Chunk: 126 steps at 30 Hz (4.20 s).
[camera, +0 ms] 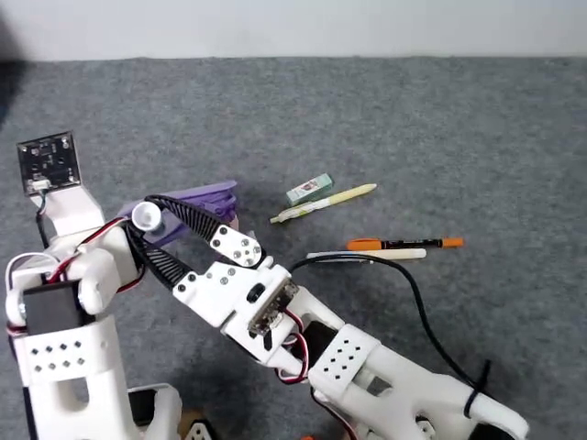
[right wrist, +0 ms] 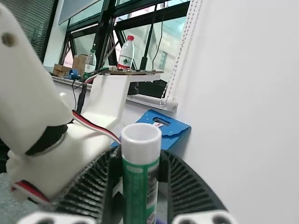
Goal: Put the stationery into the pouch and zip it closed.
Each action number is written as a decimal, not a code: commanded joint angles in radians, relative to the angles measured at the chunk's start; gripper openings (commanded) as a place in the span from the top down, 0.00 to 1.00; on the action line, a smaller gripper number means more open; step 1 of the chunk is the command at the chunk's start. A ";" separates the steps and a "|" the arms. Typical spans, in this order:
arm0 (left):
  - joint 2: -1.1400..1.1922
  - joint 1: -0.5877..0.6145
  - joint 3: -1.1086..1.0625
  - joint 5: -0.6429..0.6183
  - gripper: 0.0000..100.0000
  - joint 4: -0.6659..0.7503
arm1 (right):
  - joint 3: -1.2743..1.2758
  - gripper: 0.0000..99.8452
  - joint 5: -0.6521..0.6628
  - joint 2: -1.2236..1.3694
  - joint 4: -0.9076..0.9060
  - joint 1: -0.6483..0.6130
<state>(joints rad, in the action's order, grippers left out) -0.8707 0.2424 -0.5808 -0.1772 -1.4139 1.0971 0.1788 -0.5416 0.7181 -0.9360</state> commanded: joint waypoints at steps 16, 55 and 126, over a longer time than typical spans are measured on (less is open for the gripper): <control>-0.012 -0.003 0.005 -0.003 0.99 0.025 | -0.048 0.78 0.009 -0.156 -0.427 0.108; -0.014 -0.003 0.007 -0.003 0.99 0.020 | -0.118 0.99 -0.207 -0.647 -1.573 0.720; -0.006 -0.003 0.033 -0.005 0.99 -0.012 | -0.715 0.99 0.018 -0.038 -2.043 0.473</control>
<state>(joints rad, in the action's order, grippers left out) -0.8753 0.2394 -0.5930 -0.1695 -1.4093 0.3836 0.2938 -0.4281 -1.3042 -0.4281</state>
